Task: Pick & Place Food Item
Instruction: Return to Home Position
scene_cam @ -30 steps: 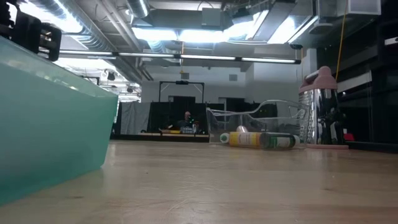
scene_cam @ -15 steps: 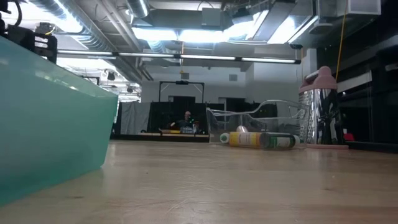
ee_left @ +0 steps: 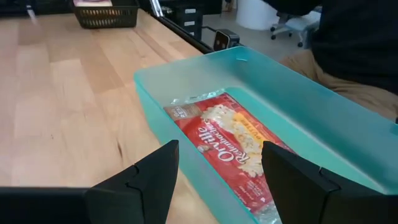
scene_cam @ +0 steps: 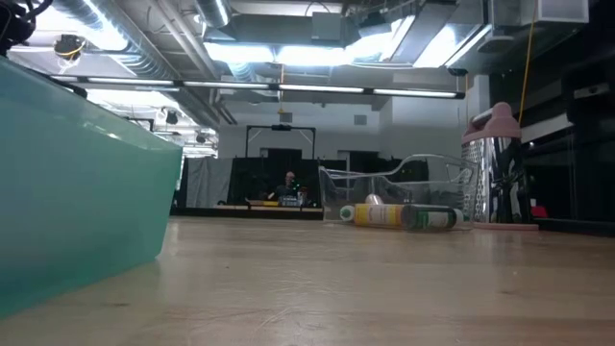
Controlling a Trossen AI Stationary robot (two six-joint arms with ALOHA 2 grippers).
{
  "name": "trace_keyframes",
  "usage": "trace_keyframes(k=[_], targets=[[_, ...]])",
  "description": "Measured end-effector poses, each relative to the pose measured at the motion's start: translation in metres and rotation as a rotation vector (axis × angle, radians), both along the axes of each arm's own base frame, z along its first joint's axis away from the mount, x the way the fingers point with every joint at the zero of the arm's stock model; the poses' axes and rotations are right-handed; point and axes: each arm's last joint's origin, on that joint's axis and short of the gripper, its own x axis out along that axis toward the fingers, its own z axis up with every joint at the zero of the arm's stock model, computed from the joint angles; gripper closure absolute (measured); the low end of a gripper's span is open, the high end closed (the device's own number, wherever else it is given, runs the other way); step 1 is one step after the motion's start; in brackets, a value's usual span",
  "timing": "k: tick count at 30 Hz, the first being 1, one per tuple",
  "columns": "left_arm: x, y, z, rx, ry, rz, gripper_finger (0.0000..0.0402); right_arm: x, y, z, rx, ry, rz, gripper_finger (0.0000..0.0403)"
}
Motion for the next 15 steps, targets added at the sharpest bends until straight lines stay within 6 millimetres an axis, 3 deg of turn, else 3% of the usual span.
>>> trace_keyframes(k=[15], targets=[[-0.0017, -0.0001, 0.0036, -0.029, -0.027, -0.010, 0.0178, -0.0009, -0.0003, -0.0002, 0.008, 0.007, 0.002, 0.0181]])
